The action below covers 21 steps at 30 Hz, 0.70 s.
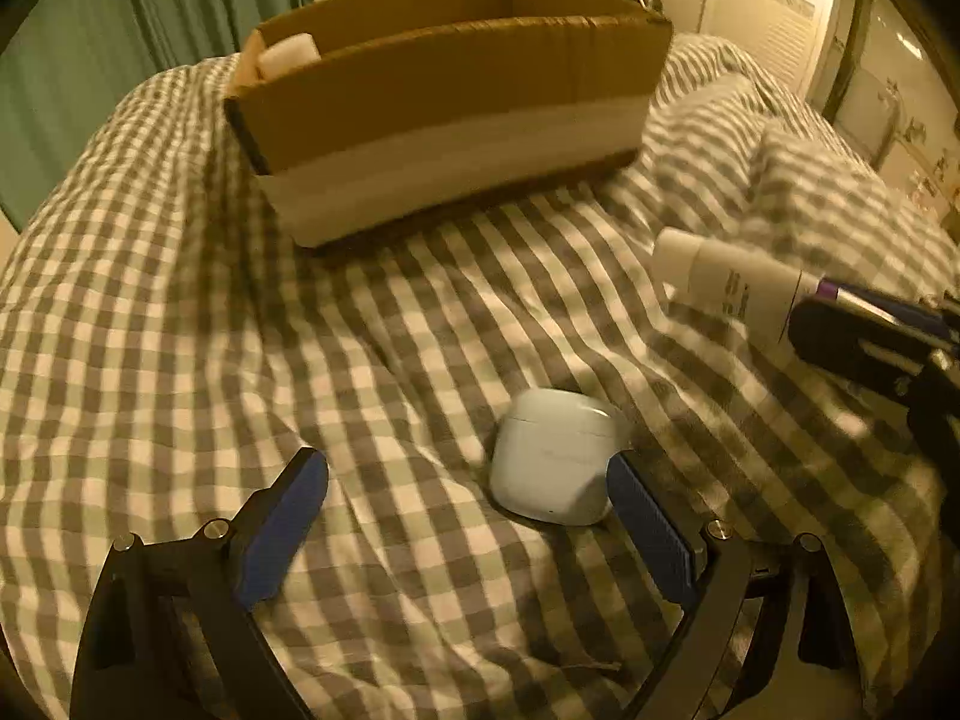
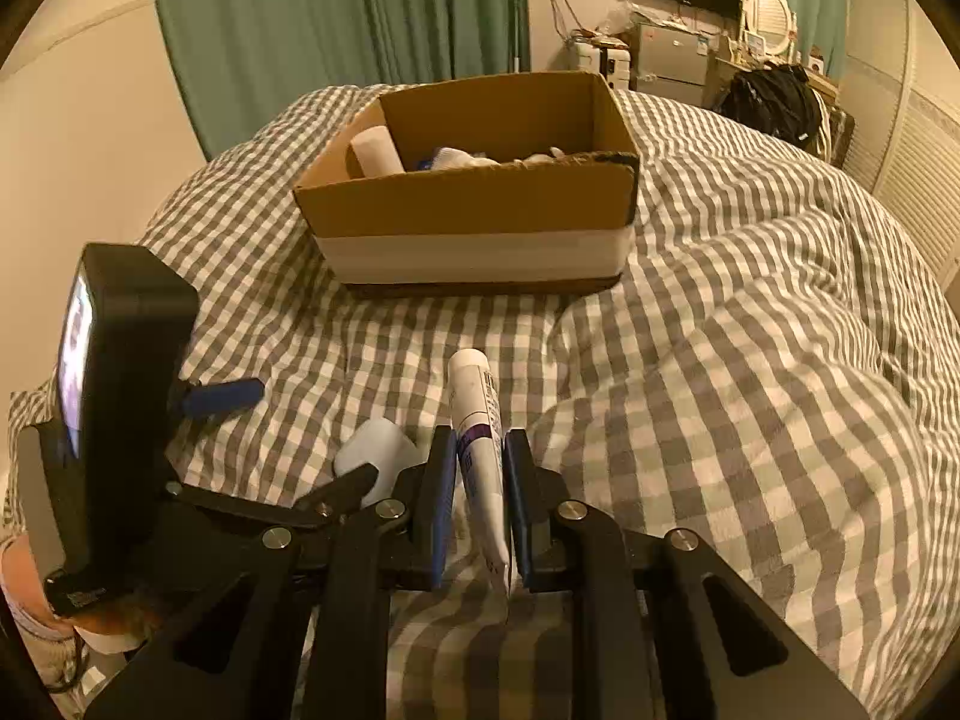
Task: Organize objects
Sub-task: 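Grasp the white-and-purple tube with the right gripper while left gripper grasps the white earbud case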
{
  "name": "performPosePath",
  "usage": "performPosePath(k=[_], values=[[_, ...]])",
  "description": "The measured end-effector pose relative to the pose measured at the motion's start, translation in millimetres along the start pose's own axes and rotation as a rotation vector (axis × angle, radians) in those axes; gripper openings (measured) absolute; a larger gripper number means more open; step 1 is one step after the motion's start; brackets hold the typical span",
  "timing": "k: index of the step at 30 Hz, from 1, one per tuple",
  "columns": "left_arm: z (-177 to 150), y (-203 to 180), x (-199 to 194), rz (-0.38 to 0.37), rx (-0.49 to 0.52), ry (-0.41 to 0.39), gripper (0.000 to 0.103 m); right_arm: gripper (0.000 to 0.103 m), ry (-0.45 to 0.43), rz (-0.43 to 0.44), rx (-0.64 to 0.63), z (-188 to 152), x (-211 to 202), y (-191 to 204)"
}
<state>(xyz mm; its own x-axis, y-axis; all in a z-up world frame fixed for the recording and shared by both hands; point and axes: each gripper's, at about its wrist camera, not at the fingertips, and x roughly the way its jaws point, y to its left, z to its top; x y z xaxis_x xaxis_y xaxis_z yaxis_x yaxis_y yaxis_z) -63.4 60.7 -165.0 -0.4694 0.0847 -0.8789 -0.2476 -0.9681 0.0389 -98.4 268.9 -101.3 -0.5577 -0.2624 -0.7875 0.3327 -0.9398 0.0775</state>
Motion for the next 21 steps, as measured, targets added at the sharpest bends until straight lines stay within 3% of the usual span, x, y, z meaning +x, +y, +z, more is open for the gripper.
performPosePath(k=[4, 6, 8, 11, 21], values=[[1, -13, 12, -0.044, 0.04, 0.034, 0.084, 0.016, 0.01, 0.013, 0.032, -3, 5, -7], [2, -17, 18, -0.063, 0.054, 0.048, 0.072, 0.016, 0.013, 0.014, 0.036, -3, 7, -7], [2, -20, 19, -0.091, 0.062, 0.057, 0.051, 0.016, 0.01, 0.015, 0.036, -4, 7, -7], [1, -23, 17, -0.079, 0.082, 0.056, 0.05, 0.016, 0.012, 0.013, 0.035, -5, 8, -6], [-2, -3, -9, -0.092, 0.001, 0.044, 0.05, 0.016, 0.003, 0.004, 0.012, -6, 5, -1]])
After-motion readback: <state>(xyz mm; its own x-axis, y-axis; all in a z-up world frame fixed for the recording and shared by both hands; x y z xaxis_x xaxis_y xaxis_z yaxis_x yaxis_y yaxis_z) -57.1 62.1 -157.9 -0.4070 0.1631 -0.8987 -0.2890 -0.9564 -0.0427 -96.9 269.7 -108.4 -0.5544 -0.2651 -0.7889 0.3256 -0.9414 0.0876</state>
